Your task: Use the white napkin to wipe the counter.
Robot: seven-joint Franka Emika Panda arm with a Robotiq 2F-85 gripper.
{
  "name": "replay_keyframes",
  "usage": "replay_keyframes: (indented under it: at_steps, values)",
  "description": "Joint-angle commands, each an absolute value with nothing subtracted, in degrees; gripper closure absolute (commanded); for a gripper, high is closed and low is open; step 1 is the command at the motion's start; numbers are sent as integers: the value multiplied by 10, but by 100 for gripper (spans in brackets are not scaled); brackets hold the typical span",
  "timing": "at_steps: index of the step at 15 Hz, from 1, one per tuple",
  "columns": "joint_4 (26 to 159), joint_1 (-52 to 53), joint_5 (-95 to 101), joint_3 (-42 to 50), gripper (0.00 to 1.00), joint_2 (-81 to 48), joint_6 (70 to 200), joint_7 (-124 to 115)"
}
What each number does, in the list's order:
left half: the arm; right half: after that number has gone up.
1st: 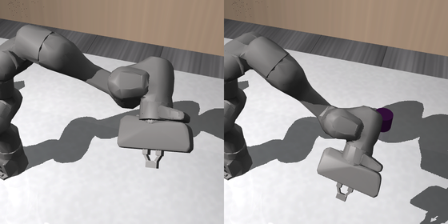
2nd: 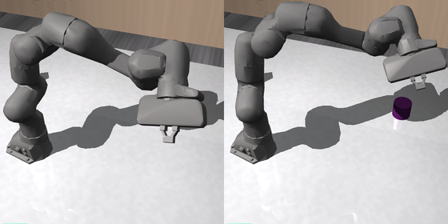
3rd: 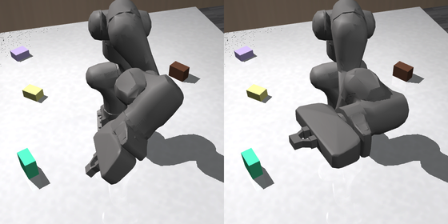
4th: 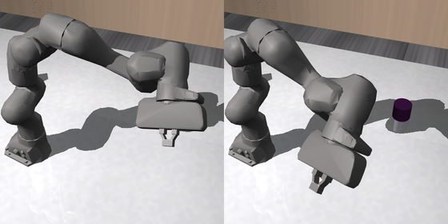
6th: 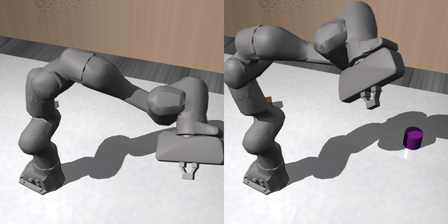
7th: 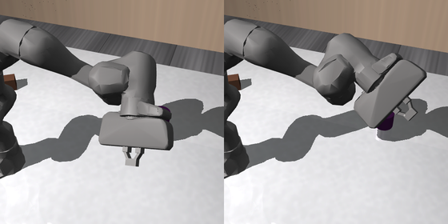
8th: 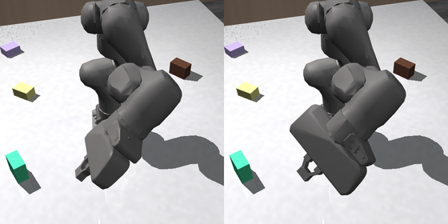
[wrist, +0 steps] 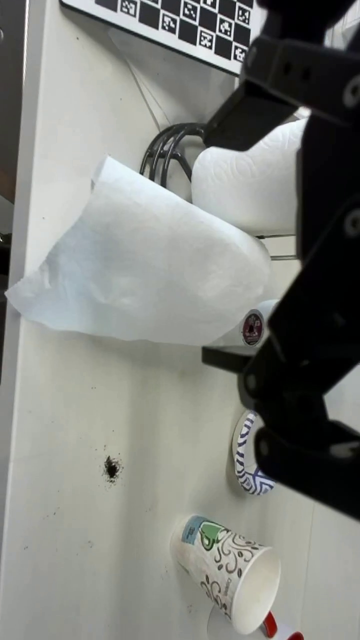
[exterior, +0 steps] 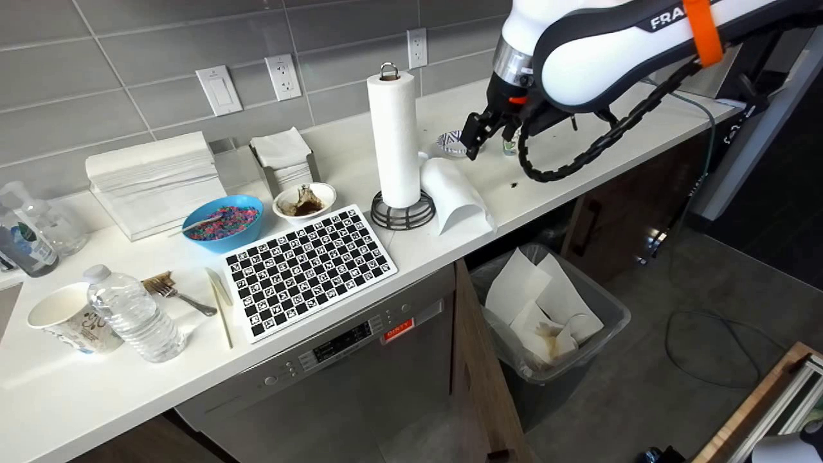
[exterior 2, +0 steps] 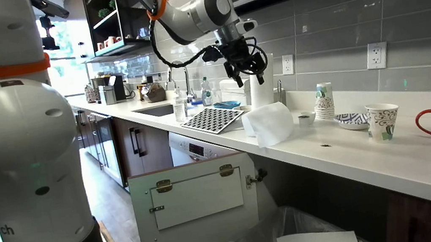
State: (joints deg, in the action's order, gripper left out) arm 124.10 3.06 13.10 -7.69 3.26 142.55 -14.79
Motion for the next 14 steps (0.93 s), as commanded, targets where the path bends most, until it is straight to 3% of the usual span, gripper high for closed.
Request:
replay_keyframes:
  at_steps: [1, 14]
  values:
    - [1202, 39, 115, -70, 0, -20, 1435, -127]
    - [1069, 51, 51, -64, 0, -192, 1457, -24]
